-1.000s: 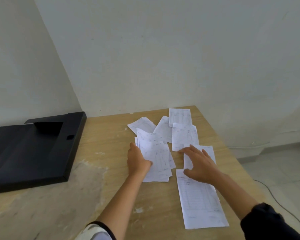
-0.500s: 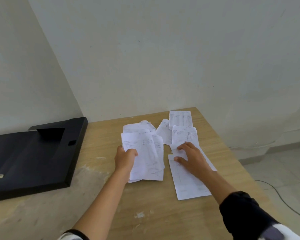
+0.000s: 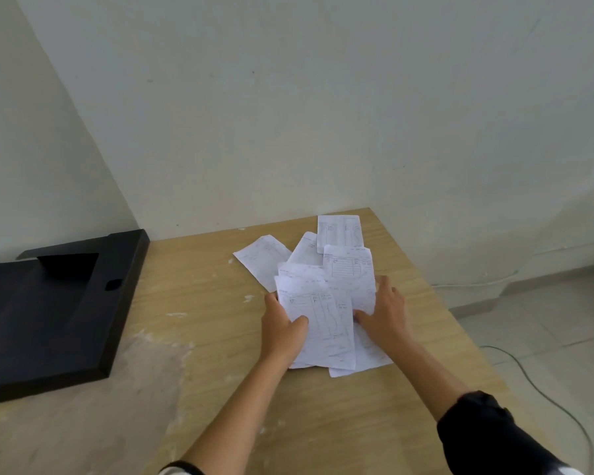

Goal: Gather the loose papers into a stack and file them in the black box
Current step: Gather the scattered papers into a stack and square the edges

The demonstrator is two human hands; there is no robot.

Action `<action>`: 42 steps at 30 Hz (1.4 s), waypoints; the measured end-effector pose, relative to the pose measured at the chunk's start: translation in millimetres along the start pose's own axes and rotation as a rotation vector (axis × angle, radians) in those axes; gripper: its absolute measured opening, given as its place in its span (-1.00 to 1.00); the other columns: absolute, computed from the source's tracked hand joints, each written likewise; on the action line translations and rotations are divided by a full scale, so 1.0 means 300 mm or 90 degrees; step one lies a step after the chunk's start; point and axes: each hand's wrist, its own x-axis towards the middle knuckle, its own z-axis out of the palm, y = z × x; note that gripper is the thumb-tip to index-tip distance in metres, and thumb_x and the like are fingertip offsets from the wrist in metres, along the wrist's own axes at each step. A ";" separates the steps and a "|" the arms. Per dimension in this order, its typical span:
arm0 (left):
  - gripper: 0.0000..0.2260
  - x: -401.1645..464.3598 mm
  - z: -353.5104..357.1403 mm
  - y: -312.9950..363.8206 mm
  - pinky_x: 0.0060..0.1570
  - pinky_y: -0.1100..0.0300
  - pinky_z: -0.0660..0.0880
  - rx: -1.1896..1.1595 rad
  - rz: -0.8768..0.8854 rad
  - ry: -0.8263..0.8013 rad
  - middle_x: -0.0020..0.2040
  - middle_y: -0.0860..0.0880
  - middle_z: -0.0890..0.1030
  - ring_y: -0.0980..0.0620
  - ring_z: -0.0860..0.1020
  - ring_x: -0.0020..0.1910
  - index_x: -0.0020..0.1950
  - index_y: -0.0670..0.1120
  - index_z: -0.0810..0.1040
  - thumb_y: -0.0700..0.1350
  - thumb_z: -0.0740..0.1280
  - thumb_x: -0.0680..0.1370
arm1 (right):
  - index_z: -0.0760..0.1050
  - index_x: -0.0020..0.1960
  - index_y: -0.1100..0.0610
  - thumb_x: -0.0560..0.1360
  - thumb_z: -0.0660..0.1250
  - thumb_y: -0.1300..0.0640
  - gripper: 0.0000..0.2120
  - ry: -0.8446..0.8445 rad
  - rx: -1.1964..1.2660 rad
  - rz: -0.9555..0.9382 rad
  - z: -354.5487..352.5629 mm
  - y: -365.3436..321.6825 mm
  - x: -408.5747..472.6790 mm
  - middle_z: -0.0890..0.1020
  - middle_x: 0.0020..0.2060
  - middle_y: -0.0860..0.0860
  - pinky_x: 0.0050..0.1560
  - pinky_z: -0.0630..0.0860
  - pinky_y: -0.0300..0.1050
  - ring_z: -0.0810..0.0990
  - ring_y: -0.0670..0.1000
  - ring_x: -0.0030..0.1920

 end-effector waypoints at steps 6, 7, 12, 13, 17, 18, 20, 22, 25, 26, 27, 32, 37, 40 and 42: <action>-0.66 0.043 0.006 -0.003 -0.32 0.30 0.38 0.014 0.018 -0.006 -0.05 0.04 0.46 0.14 0.47 -0.14 0.09 -0.06 0.25 -0.34 0.24 0.41 | 0.33 0.26 0.15 0.49 0.32 0.15 -0.63 0.068 0.203 0.069 0.017 -0.015 0.028 0.60 0.08 0.15 -0.09 0.48 -0.01 0.57 0.12 0.02; -0.65 0.062 0.005 -0.002 -0.30 0.29 0.40 0.028 0.020 -0.014 -0.03 0.02 0.47 0.09 0.48 -0.11 0.10 -0.06 0.26 -0.34 0.26 0.40 | 0.36 0.21 0.16 0.50 0.30 0.15 -0.69 0.076 0.238 0.079 0.018 -0.028 0.044 0.60 0.07 0.15 -0.12 0.46 -0.04 0.57 0.10 -0.02; -0.50 0.179 0.036 -0.004 0.16 -0.02 0.42 0.211 0.042 -0.024 0.16 -0.13 0.47 -0.13 0.41 0.20 0.20 -0.09 0.28 -0.13 0.41 0.35 | 0.37 0.15 0.18 0.56 0.16 0.08 -0.77 0.116 0.075 0.037 0.056 -0.079 0.140 0.59 0.06 0.13 -0.03 0.46 0.01 0.51 0.12 0.04; -0.47 0.192 0.043 -0.003 0.26 -0.02 0.32 0.244 0.043 -0.011 0.20 -0.12 0.45 -0.13 0.33 0.28 0.24 -0.07 0.27 -0.09 0.42 0.35 | 0.36 0.17 0.19 0.57 0.12 0.03 -0.73 0.118 -0.021 0.037 0.074 -0.079 0.150 0.56 0.10 0.13 0.09 0.40 0.06 0.46 0.15 0.12; -0.33 0.225 0.062 -0.018 0.41 -0.09 0.02 0.340 0.063 0.026 0.47 -0.05 0.21 -0.15 -0.02 0.48 0.40 -0.01 0.17 0.06 0.40 0.39 | 0.28 0.26 0.20 0.50 0.14 -0.17 -0.48 0.090 -0.112 0.060 0.136 -0.083 0.162 0.34 0.33 0.18 0.35 0.22 0.16 0.23 0.20 0.37; -0.30 0.232 0.065 -0.022 0.43 -0.13 -0.04 0.372 0.064 0.032 0.54 -0.08 0.05 -0.19 -0.12 0.50 0.42 -0.01 0.14 0.10 0.39 0.39 | 0.25 0.28 0.19 0.46 0.21 -0.17 -0.44 0.079 -0.109 0.047 0.141 -0.085 0.166 0.27 0.38 0.19 0.38 0.20 0.17 0.18 0.22 0.40; -0.25 0.249 0.065 -0.018 0.44 -0.17 -0.07 0.375 0.058 0.053 0.54 -0.20 -0.15 -0.26 -0.18 0.49 0.44 -0.03 0.12 0.11 0.42 0.37 | 0.21 0.31 0.19 0.41 0.34 -0.09 -0.39 0.062 -0.076 0.026 0.138 -0.090 0.191 0.17 0.42 0.23 0.40 0.21 0.14 0.15 0.25 0.41; -0.18 0.267 0.060 -0.009 0.45 -0.16 0.03 0.312 0.045 0.082 0.52 -0.29 -0.10 -0.30 -0.08 0.49 0.43 -0.08 0.12 0.05 0.49 0.32 | 0.20 0.33 0.20 0.39 0.41 -0.04 -0.34 0.052 -0.032 0.022 0.129 -0.103 0.222 0.16 0.42 0.26 0.39 0.24 0.11 0.17 0.25 0.41; -0.20 0.309 0.044 -0.002 0.38 -0.19 0.23 0.203 0.022 0.121 0.45 -0.32 0.10 -0.30 0.09 0.44 0.37 -0.14 0.18 -0.07 0.54 0.26 | 0.20 0.33 0.20 0.35 0.46 0.01 -0.31 0.044 0.011 0.024 0.124 -0.121 0.272 0.26 0.37 0.22 0.34 0.25 0.04 0.24 0.20 0.36; -0.20 0.324 0.039 -0.001 0.35 -0.18 0.26 0.189 0.017 0.131 0.44 -0.30 0.14 -0.30 0.13 0.42 0.36 -0.15 0.19 -0.10 0.54 0.25 | 0.21 0.32 0.20 0.35 0.47 0.03 -0.31 0.038 0.026 0.028 0.123 -0.129 0.287 0.31 0.34 0.21 0.32 0.26 0.02 0.26 0.19 0.33; -0.19 0.338 0.034 0.001 0.34 -0.17 0.28 0.186 0.018 0.139 0.41 -0.28 0.20 -0.29 0.19 0.39 0.36 -0.17 0.19 -0.12 0.55 0.23 | 0.21 0.32 0.22 0.34 0.48 0.04 -0.30 0.031 0.037 0.033 0.122 -0.138 0.300 0.34 0.31 0.21 0.30 0.27 0.01 0.28 0.18 0.32; -0.14 0.412 0.012 0.019 0.18 -0.11 0.46 0.114 0.007 0.147 0.25 -0.15 0.47 -0.19 0.44 0.24 0.34 -0.18 0.20 -0.24 0.57 0.15 | 0.17 0.35 0.27 0.33 0.50 0.09 -0.25 -0.001 0.049 0.045 0.135 -0.186 0.351 0.37 0.29 0.20 0.29 0.31 0.02 0.33 0.18 0.30; -0.16 0.451 -0.026 0.050 -0.05 0.09 0.49 0.025 -0.051 0.114 0.08 -0.09 0.46 -0.11 0.51 0.10 0.43 -0.18 0.10 -0.39 0.47 0.26 | 0.30 0.26 0.24 0.23 0.56 0.15 -0.29 -0.034 0.118 0.091 0.141 -0.193 0.406 0.49 0.17 0.16 0.19 0.48 0.09 0.47 0.17 0.18; -0.25 0.453 -0.041 0.056 -0.07 0.10 0.48 -0.012 -0.003 0.087 0.10 -0.04 0.43 -0.02 0.49 0.01 0.41 -0.10 0.19 -0.43 0.40 0.30 | 0.40 0.13 0.19 0.23 0.56 0.19 -0.45 -0.062 0.167 0.111 0.143 -0.206 0.431 0.56 0.07 0.12 0.12 0.53 0.15 0.54 0.15 0.08; -0.31 0.450 -0.044 0.053 -0.04 0.08 0.50 -0.031 0.014 0.087 0.13 -0.01 0.42 -0.02 0.49 0.03 0.37 -0.09 0.24 -0.42 0.39 0.31 | 0.43 0.12 0.16 0.23 0.55 0.19 -0.48 -0.076 0.172 0.094 0.149 -0.211 0.444 0.56 0.07 0.11 0.14 0.53 0.17 0.54 0.16 0.09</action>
